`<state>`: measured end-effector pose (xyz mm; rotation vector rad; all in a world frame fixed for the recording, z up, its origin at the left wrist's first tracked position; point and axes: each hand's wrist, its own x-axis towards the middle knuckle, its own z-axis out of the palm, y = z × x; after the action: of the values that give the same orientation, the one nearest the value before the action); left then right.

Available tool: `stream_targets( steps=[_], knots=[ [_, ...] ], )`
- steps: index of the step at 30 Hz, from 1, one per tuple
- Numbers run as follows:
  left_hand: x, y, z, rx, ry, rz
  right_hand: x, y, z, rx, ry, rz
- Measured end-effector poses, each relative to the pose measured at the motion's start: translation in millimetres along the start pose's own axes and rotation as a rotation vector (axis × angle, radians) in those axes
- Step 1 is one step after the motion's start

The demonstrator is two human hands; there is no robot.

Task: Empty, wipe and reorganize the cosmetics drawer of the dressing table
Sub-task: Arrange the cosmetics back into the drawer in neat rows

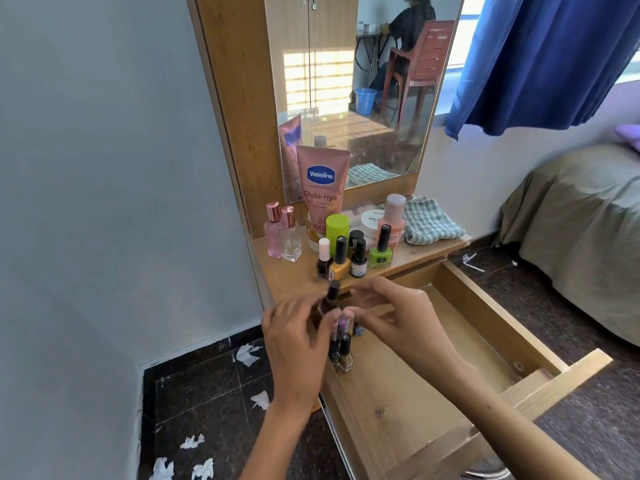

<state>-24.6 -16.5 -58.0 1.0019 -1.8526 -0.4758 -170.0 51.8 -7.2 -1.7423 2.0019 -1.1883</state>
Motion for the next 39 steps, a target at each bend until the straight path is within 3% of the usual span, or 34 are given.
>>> stream_targets(
  steps=[6,15,23,31,35,39],
  knots=[
    [-9.7,9.6,2.0,-0.046,-0.082,0.026,2.3,-0.9,-4.6,-0.136,-0.047,0.016],
    [-2.8,-4.0,-15.0,-0.017,0.05,-0.046,-2.2,39.9,10.6,-0.339,-0.256,0.325],
    [-6.1,-5.6,-12.9,0.005,0.035,-0.06,5.0,53.9,38.8,-0.361,-0.405,0.333],
    [11.0,-5.7,-9.8,0.025,0.052,-0.027,4.4,55.0,31.8,-0.344,-0.395,0.299],
    [31.4,-2.3,-5.7,0.071,0.007,0.017,1.4,53.3,20.5,-0.323,-0.271,0.263],
    [55.2,1.3,-0.1,0.274,-0.099,0.087,-5.5,49.5,18.2,-0.24,-0.137,0.185]
  ],
)
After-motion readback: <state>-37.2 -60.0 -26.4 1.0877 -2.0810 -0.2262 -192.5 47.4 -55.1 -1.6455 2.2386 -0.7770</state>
